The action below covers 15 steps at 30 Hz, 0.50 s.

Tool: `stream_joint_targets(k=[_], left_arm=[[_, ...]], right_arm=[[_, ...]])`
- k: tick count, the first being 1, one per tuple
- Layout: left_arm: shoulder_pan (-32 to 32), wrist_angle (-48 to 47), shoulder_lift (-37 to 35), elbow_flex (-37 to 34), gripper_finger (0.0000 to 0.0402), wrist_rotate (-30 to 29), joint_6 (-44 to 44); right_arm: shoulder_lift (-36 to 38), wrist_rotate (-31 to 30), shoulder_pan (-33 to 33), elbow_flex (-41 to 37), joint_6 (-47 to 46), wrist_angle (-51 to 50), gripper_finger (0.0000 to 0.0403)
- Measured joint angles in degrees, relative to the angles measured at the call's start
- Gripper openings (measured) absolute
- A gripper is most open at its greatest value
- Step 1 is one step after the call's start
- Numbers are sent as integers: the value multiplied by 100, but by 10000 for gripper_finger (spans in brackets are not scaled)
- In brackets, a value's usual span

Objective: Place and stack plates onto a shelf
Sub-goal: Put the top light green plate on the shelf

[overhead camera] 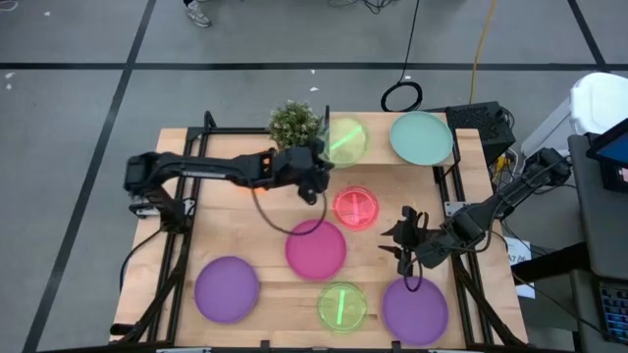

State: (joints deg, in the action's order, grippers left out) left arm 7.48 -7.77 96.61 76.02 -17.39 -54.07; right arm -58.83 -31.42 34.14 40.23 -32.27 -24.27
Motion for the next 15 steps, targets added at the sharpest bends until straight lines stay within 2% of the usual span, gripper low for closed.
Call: stream_joint_targets(k=[9, 15], left_arm=[[278, 202, 1242, 1308, 3, 4, 45], [444, 247, 1768, 1633, 3, 0, 236]], right_arm=[[-2, 5, 25, 0, 0, -48, 145], [-2, 3, 197, 0, -80, -50, 145]])
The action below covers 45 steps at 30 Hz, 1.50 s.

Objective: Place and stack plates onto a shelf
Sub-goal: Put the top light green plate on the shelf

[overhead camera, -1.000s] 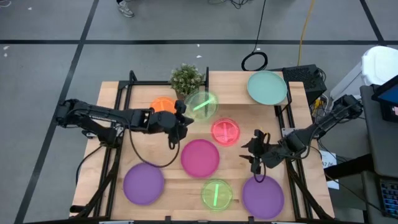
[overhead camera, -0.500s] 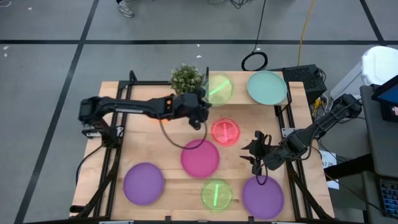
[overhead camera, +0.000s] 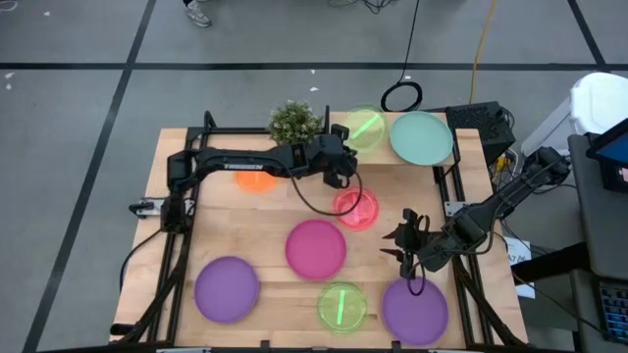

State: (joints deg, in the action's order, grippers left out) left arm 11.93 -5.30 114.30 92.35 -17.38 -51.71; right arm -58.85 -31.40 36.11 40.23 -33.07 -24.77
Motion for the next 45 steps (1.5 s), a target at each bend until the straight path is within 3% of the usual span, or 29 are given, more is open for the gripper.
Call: stream_joint_targets(k=[8, 14, 45], left_arm=[[94, 113, 97, 9, 3, 23, 144], [217, 521, 174, 20, 3, 639, 253], [360, 26, 427, 12, 3, 531, 1187]], right_arm=[[-2, -4, 223, 0, -86, -42, 145], [-2, -7, 265, 0, -95, -42, 145], [-17, 131, 280, -264, -386, 87, 145]])
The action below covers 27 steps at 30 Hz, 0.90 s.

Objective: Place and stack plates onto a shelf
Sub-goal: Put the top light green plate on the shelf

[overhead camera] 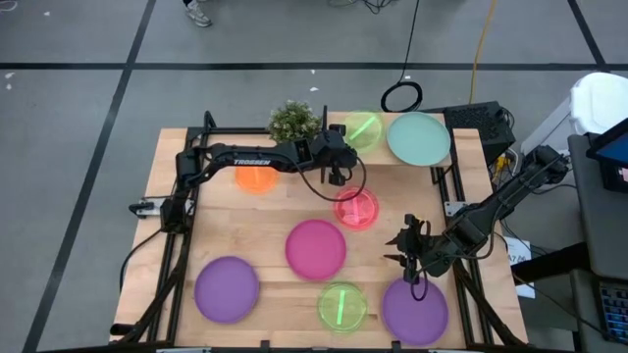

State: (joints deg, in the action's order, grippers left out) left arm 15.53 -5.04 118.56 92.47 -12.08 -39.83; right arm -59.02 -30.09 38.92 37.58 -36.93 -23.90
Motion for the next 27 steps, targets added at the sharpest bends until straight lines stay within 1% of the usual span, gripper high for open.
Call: stream_joint_targets(k=[8, 14, 17, 19, 27], left_arm=[[0, 68, 0, 0, 8, -2, -3], [-5, 67, 0, -2, 57, -140, 7], [-20, 73, 0, -2, 70, -153, -15], [-44, 89, 0, -2, 72, -179, -21], [-254, 136, 0, -4, 74, -607, -267]], right_arm=[[0, 0, 0, 0, 2, 11, 145], [0, -2, 0, 0, 4, 11, 145], [0, -2, 0, 0, 4, 11, 145], [0, -2, 0, 0, 4, 11, 145], [0, -4, 0, -2, 4, 11, 145]])
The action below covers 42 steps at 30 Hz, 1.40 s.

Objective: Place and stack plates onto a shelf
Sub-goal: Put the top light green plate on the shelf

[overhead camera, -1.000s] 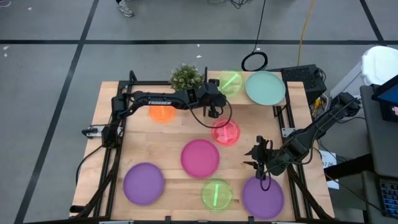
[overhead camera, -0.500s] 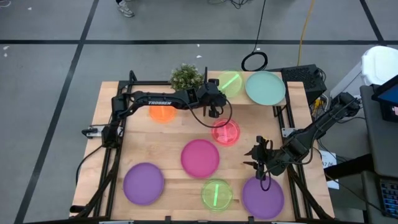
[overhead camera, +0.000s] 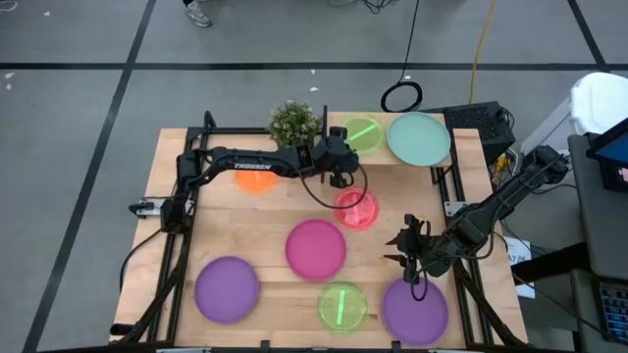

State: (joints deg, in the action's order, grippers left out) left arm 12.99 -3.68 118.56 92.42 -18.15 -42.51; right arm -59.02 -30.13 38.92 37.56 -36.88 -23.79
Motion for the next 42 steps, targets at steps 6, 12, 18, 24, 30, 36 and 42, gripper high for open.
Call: stream_joint_targets(k=[6, 12, 18, 24, 30, 36, 42], left_arm=[[-208, 44, -27, -4, 74, -466, 297], [-351, -157, -460, -7, 74, -553, 557], [-521, -1245, -1155, -7, 74, -548, 1139], [-579, -2877, -1967, -7, 74, -310, 2456], [-616, -4415, -2647, -348, 74, -224, 3639], [-1050, -3740, -3801, -1940, 74, -250, 4271], [-1660, -3161, -4911, -3217, 74, -549, 4874]], right_arm=[[0, -1, 0, 0, -11, 0, 145], [-2, -51, 0, -2, -13, 13, 145], [-2, -174, 0, -2, -28, 50, 145], [-4, -653, -2, -2, -8, 110, 145], [-4, -1150, -13, -2, -144, 140, 145], [-4, -1845, -250, -2, 136, 427, 145], [-4, -2078, -1191, 35, 1953, 1563, 138]])
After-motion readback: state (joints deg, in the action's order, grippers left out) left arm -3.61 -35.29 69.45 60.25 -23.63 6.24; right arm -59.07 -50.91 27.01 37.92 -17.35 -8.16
